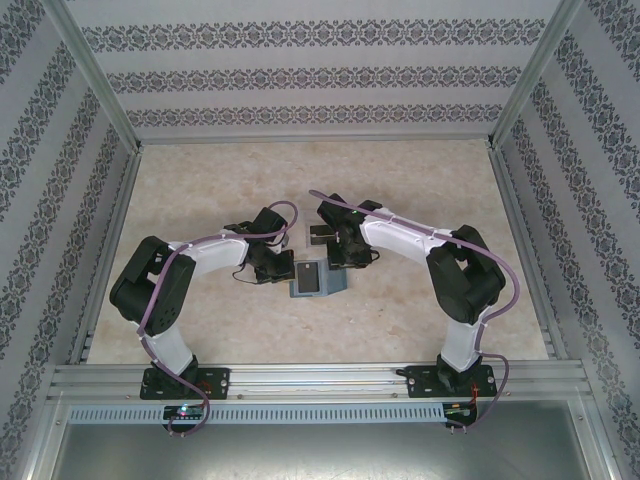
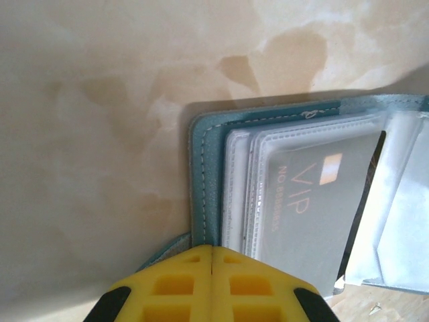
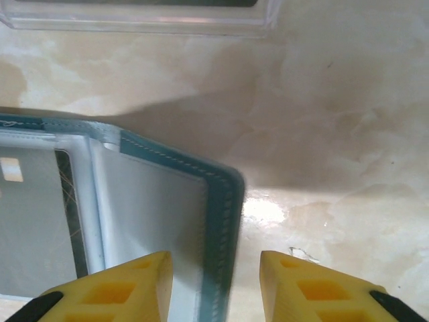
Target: Take the credit cards out of the card holder
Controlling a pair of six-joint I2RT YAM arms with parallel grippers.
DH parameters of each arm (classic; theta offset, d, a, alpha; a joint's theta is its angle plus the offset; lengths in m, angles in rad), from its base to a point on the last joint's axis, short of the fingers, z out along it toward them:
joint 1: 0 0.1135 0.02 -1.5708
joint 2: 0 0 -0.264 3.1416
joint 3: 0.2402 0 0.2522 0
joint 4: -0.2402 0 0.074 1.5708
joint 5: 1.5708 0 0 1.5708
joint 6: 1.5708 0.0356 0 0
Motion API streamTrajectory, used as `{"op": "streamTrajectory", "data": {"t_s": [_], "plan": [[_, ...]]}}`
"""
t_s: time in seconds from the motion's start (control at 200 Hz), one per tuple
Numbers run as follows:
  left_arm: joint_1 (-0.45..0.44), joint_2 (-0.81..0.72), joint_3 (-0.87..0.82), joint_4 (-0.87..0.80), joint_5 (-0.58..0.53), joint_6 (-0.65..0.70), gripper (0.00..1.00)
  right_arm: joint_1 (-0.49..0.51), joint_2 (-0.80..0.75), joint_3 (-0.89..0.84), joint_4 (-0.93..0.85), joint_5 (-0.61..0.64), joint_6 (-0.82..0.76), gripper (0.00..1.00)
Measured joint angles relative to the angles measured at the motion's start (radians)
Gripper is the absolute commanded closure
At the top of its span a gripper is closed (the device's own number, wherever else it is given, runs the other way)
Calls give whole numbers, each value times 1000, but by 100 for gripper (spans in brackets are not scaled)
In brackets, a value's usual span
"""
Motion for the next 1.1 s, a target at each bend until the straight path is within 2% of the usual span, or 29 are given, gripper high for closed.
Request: {"op": "streamTrajectory", "data": {"t_s": [0.32,0.759,0.974,1.104], "plan": [[0,-21,19,-2,5,-1,98,0,-84,2,5,-32,2,63],[-7,-33,31,0,49,-13,99,0,-71,-24,200,-282,58,70],[-26,-15,53,6,69,-19,100,-13,0,-85,232,-301,58,72],[-28,10,64,6,76,-19,100,-20,25,-95,219,-267,53,72]]}}
